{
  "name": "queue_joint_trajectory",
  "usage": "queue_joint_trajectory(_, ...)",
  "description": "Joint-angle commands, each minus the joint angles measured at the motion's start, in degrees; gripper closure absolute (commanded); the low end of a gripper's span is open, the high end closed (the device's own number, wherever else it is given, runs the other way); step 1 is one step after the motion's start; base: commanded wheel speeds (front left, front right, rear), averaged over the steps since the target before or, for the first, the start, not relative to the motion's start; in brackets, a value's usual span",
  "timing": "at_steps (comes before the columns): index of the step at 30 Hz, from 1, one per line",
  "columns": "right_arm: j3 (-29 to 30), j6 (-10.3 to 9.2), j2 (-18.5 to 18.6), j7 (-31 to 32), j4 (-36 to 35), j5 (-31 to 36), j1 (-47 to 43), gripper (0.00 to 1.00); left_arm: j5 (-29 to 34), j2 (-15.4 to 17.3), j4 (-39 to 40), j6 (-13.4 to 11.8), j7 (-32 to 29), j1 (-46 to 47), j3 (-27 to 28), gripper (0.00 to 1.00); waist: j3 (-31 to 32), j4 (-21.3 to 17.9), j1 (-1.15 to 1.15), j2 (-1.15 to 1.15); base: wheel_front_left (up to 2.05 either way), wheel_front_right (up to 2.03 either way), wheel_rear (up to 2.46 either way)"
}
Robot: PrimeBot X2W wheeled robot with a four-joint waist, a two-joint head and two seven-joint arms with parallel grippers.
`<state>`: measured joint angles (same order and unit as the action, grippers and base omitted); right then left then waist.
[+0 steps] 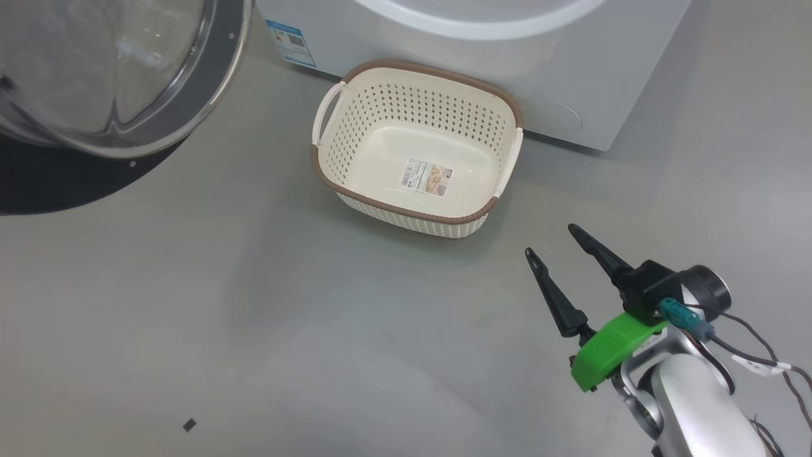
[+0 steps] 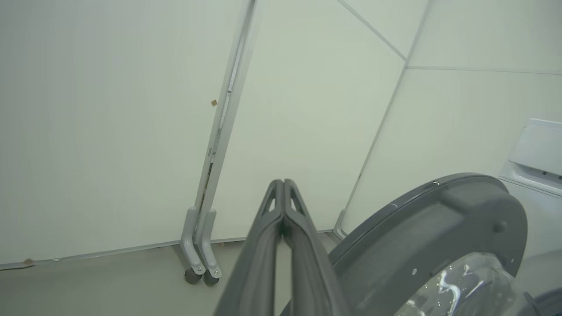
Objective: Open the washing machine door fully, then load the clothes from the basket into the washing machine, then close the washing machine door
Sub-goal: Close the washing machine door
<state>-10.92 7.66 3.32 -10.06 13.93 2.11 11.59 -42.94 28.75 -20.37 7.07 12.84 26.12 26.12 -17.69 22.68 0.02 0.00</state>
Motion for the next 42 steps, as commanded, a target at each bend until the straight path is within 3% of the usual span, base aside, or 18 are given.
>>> queue_joint_trajectory(1,-1.3,-0.17,0.0,0.1,-2.2,0.5,2.2,0.0,-1.8,6.1,-0.5,0.1,-0.8,2.3,3.7,1.0,-1.4,-2.0,-0.02,0.0,0.0,0.0,0.0)
queue_joint_trajectory(7,-1.6,-0.17,0.0,-0.2,-2.4,0.7,3.3,0.0,-13.2,12.6,-14.0,0.4,-6.9,11.3,8.1,1.0,-2.5,-5.3,-0.02,0.0,0.0,0.0,0.0)
queue_joint_trajectory(18,-3.3,-0.17,-0.3,-1.1,-1.1,0.7,3.8,0.0,-25.2,18.2,-35.1,-0.7,-16.5,24.0,13.4,1.0,-2.7,-9.3,-0.02,0.0,0.0,0.0,0.0)
queue_joint_trajectory(25,-4.4,-0.17,-0.4,-1.1,-1.0,1.1,3.8,0.0,-29.7,18.9,-42.8,-0.3,-23.6,28.1,14.9,1.0,-3.2,-10.4,-0.02,0.0,0.0,0.0,0.0)
queue_joint_trajectory(42,-5.4,-0.17,-0.4,-1.8,-0.6,0.3,5.4,0.0,-31.4,19.9,-48.6,0.3,-29.5,31.9,14.1,1.0,-4.5,-13.1,-0.02,0.0,0.0,0.0,0.0)
